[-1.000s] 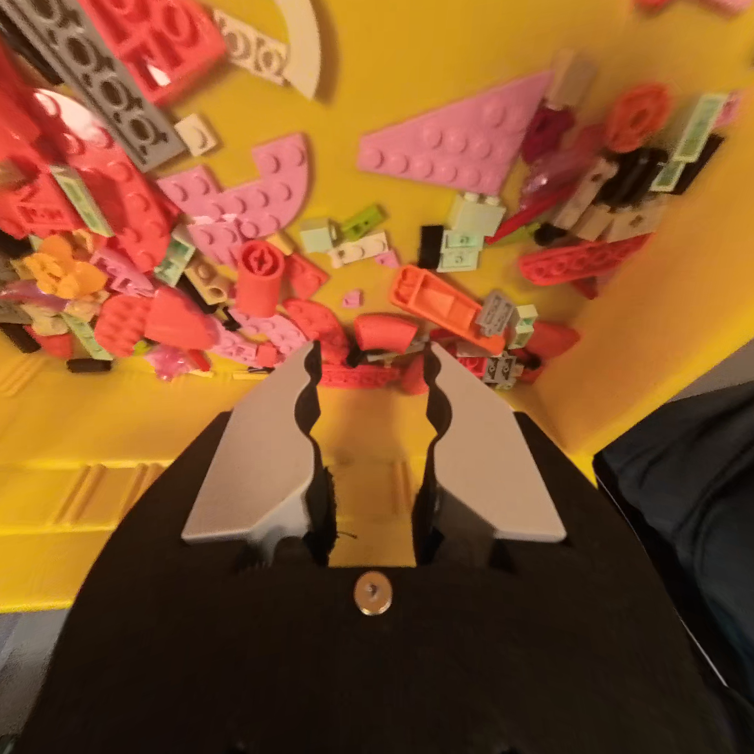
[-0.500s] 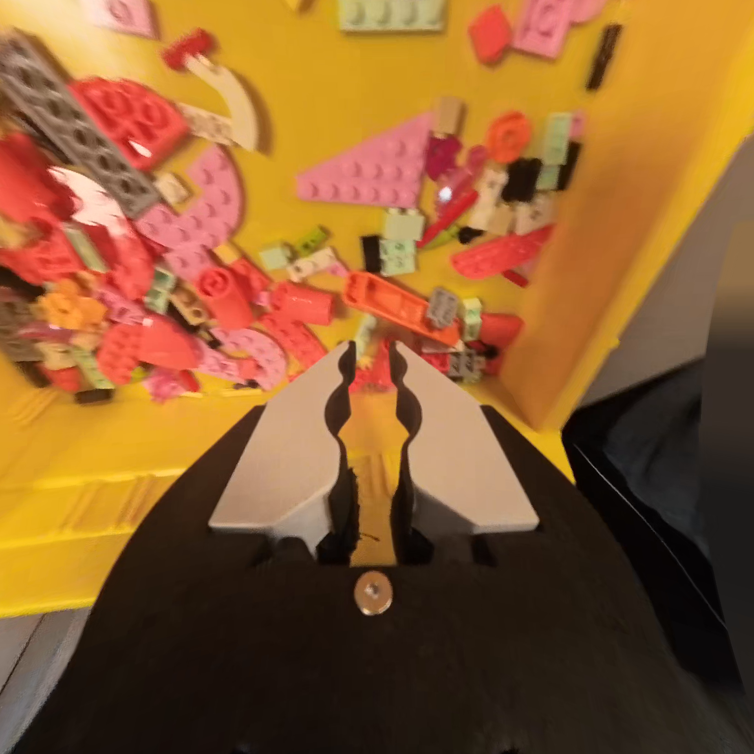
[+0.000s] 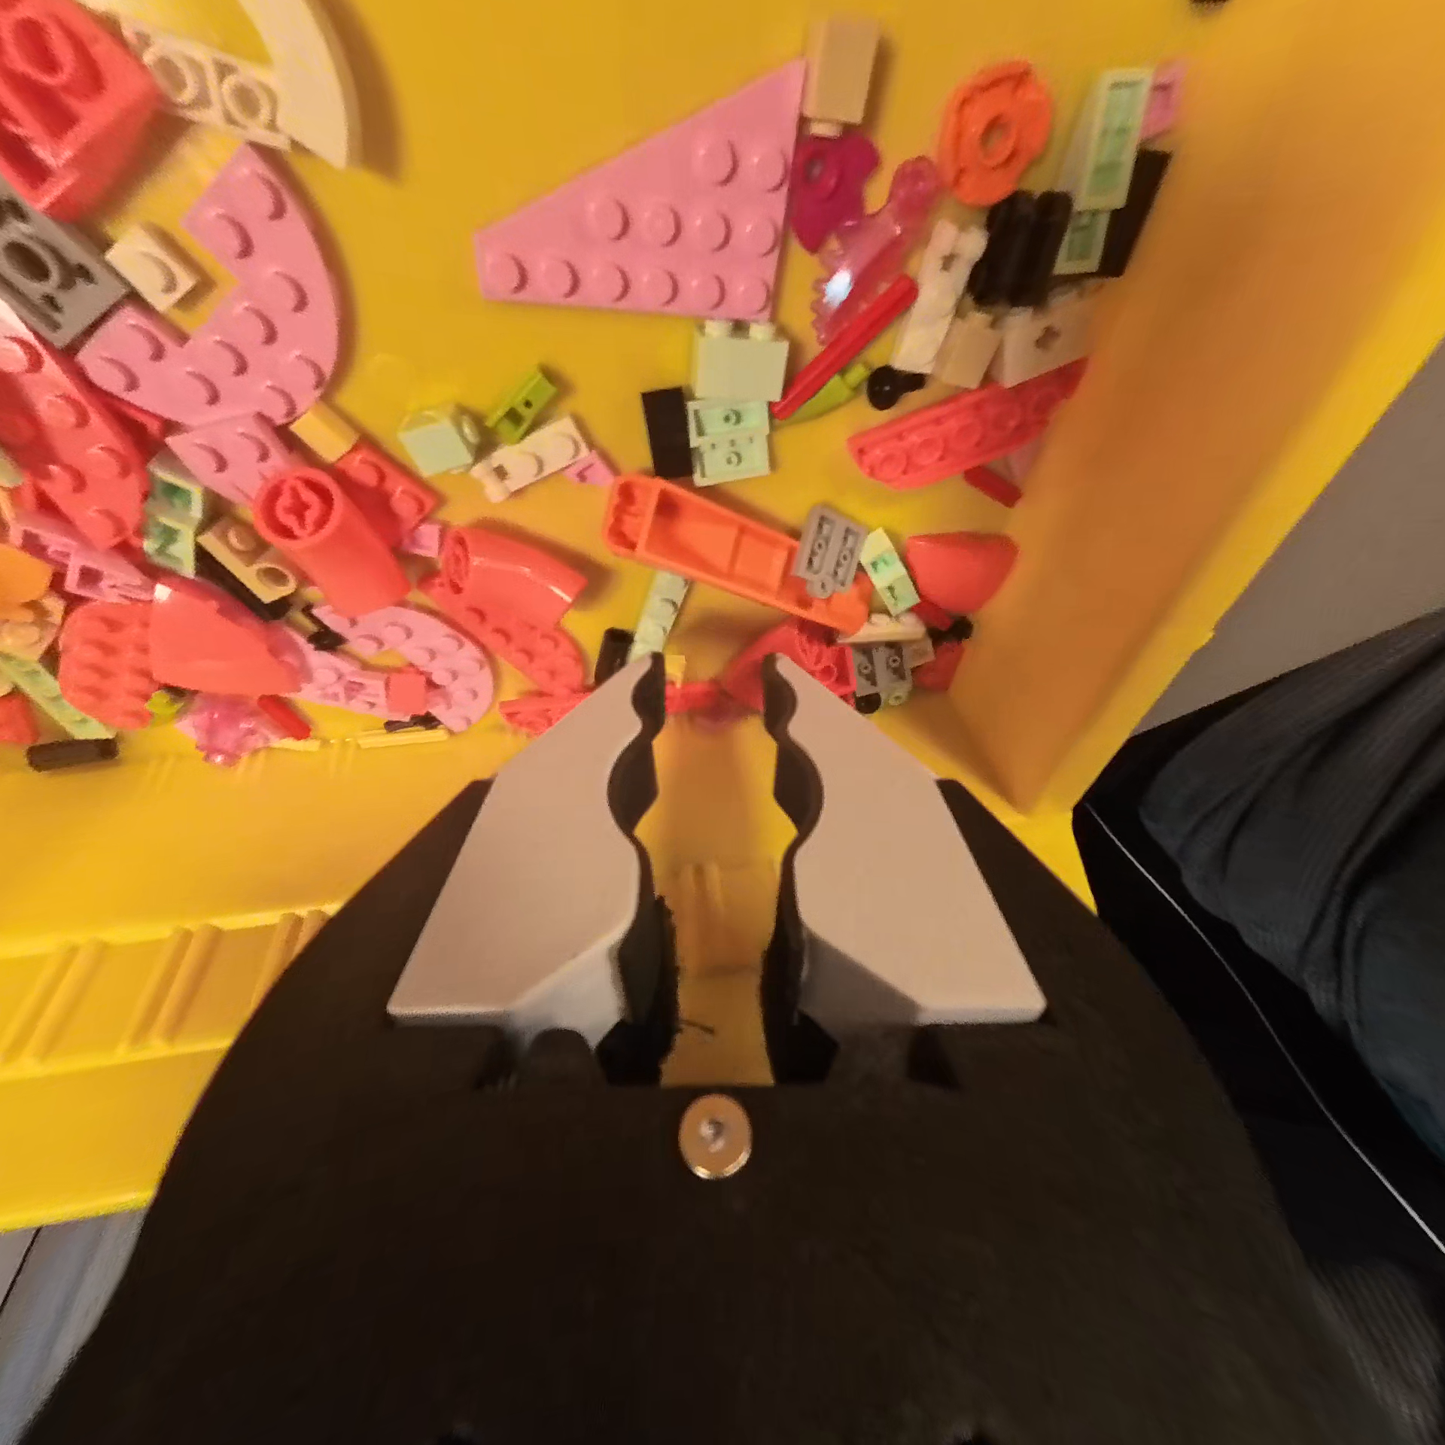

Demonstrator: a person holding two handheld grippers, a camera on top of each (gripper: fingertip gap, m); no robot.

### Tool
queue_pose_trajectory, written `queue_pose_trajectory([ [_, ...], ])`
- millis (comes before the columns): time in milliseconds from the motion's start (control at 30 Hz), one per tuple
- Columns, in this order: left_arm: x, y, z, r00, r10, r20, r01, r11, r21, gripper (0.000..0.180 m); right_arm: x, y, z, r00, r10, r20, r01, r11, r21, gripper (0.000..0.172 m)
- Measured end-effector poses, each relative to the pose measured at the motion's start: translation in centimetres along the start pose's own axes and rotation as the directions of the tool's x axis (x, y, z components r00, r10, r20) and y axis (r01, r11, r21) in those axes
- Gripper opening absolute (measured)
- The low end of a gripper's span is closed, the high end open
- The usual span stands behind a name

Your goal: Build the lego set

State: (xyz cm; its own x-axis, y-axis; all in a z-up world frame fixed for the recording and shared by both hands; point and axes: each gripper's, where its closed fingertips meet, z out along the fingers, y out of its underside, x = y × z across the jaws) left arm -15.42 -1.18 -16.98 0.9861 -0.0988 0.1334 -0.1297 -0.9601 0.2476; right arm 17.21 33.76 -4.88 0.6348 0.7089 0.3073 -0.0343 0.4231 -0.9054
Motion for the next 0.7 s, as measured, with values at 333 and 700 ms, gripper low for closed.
queue_pose_trajectory([
  [333, -0.8, 0.5, 0.5, 0.999, -0.016, 0.028, 0.017, 0.999, -0.042, 0.003, -0.1, 0.1, 0.0, 1.000, -0.008, 0.001, 0.008, 1.000, -0.008, 0.006],
  [700, -1.2, 0.7, 0.9, 0.999, -0.025, 0.047, 0.029, 0.997, -0.071, 0.011, -0.1, 0.1, 0.1, 1.000, -0.013, 0.002, 0.013, 1.000, -0.010, 0.005],
])
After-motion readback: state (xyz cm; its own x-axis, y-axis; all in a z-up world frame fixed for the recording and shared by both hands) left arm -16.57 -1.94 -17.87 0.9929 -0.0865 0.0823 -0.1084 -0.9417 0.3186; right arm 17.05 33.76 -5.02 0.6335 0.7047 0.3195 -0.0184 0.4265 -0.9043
